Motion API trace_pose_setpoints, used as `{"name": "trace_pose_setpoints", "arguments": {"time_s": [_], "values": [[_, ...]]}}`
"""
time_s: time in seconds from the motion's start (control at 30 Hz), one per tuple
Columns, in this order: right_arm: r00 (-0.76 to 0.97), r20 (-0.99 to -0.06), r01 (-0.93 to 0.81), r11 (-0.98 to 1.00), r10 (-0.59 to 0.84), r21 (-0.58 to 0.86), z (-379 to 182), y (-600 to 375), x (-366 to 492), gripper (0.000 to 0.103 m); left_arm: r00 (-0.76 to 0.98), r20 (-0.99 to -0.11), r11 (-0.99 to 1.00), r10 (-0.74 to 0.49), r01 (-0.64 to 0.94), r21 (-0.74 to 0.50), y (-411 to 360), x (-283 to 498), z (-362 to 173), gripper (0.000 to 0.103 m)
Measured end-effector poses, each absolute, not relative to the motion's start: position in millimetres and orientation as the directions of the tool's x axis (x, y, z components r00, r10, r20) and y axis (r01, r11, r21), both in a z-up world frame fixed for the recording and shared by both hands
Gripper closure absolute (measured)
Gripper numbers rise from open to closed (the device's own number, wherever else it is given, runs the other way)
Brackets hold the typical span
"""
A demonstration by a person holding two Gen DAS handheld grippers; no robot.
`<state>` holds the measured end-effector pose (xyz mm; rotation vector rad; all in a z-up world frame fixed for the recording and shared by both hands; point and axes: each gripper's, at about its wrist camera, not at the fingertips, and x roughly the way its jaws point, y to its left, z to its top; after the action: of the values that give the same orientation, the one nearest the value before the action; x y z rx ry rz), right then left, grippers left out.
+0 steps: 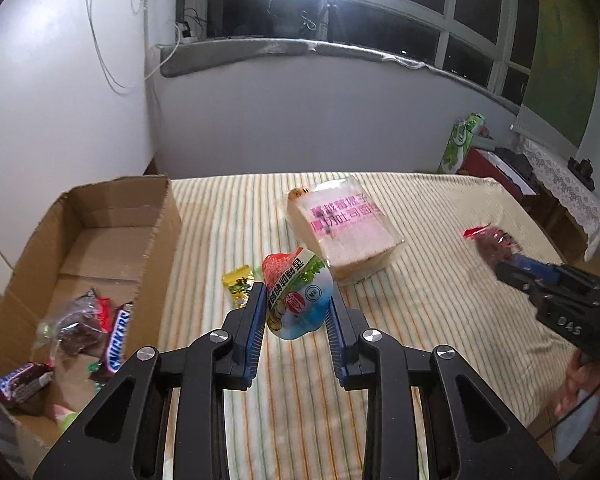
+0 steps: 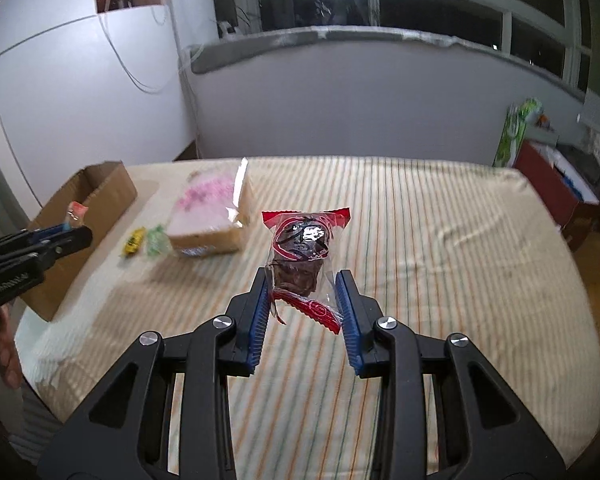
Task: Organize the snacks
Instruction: 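Carry the jelly cup and brownie over the box and open both tools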
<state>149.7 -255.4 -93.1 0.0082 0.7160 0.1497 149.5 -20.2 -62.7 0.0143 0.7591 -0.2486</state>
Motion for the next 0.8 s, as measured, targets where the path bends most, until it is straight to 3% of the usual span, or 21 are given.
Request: {"name": "trace_pose_setpoints", "arguments": {"time_s": [0.43, 0.8], "values": [[0.775, -0.616, -0.177, 0.984, 0.14, 0.0, -56.7, -202.0, 132.0, 0.069, 0.79, -0.574, 0.972, -0.217, 0.231, -0.05, 5.0, 113.8, -12.5, 0.076], [0.742, -0.62, -0.338, 0.941, 0.254, -0.02, -53.3, -104.1, 148.7, 0.069, 0.816, -0.561, 0.99, -0.138, 0.109, -0.084, 78.9, 108.3, -13.5, 0.076]]}}
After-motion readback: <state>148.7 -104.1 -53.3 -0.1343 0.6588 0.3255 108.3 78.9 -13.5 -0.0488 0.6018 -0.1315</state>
